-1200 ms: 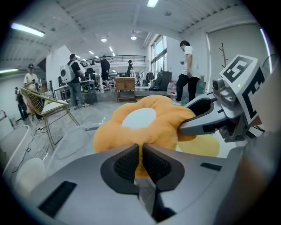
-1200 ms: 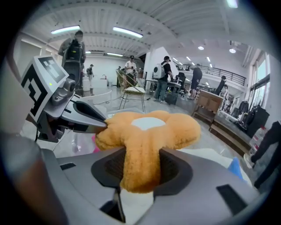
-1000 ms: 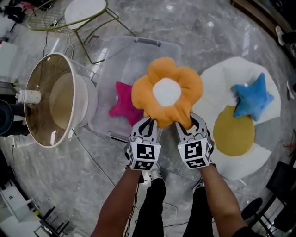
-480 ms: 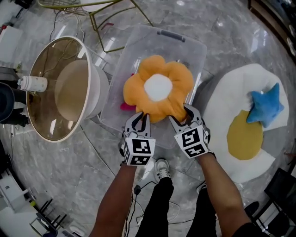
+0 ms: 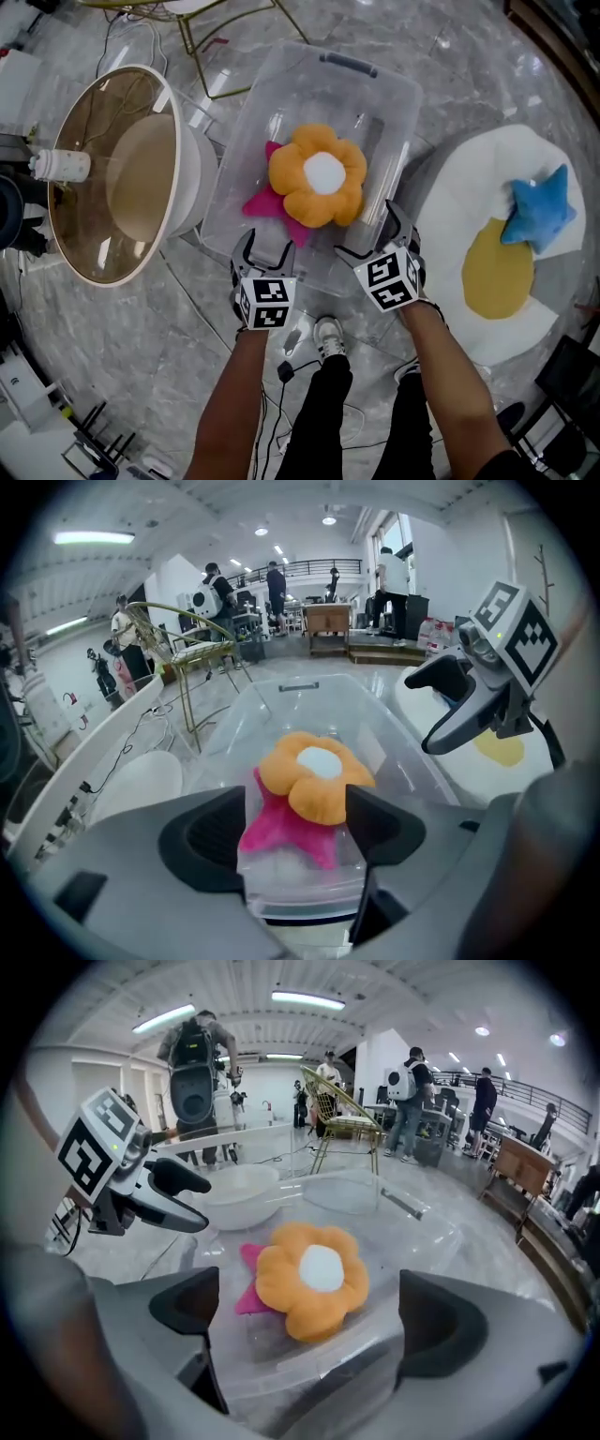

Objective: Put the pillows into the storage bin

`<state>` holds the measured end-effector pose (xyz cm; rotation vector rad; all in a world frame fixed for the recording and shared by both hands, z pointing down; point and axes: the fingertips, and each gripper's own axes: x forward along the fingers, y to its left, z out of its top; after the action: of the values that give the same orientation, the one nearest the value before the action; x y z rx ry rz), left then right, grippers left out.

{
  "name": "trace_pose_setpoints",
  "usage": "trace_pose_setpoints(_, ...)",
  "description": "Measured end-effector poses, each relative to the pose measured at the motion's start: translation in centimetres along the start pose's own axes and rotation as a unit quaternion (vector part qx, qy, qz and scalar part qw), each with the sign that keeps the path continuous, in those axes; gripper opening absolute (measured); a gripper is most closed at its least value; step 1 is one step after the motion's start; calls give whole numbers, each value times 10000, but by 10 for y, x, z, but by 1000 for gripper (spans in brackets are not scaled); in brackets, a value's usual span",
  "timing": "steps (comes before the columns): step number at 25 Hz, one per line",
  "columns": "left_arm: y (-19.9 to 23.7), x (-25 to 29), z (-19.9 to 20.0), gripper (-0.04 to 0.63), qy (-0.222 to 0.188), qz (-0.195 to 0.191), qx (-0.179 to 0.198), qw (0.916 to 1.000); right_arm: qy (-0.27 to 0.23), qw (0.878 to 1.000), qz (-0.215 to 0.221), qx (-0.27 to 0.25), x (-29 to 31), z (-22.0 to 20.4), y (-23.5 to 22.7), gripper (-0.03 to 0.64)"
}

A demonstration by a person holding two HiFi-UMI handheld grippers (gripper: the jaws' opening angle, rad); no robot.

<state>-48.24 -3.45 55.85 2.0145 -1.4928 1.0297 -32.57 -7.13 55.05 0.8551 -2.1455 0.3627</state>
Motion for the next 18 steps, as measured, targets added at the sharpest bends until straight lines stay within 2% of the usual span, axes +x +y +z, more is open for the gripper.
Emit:
trace_pose_setpoints(5, -35, 2, 28, 322, -181, -126, 239, 9995, -124, 9996, -145, 186, -21, -10, -11, 598)
trace_pose_setpoints(10, -83, 5, 60, 324, -356, -316, 494, 9976, -228, 9982, -364, 414, -56, -32, -41, 598)
trace_pose_setpoints(14, -144, 9, 86, 324, -467, -537, 796, 9943, -285, 9948, -678, 698, -99, -65, -82, 598)
trace_pose_setpoints(18, -225, 15, 112, 324, -550, -838, 1051, 9894, -255, 9908, -958, 926, -144, -116, -131, 598)
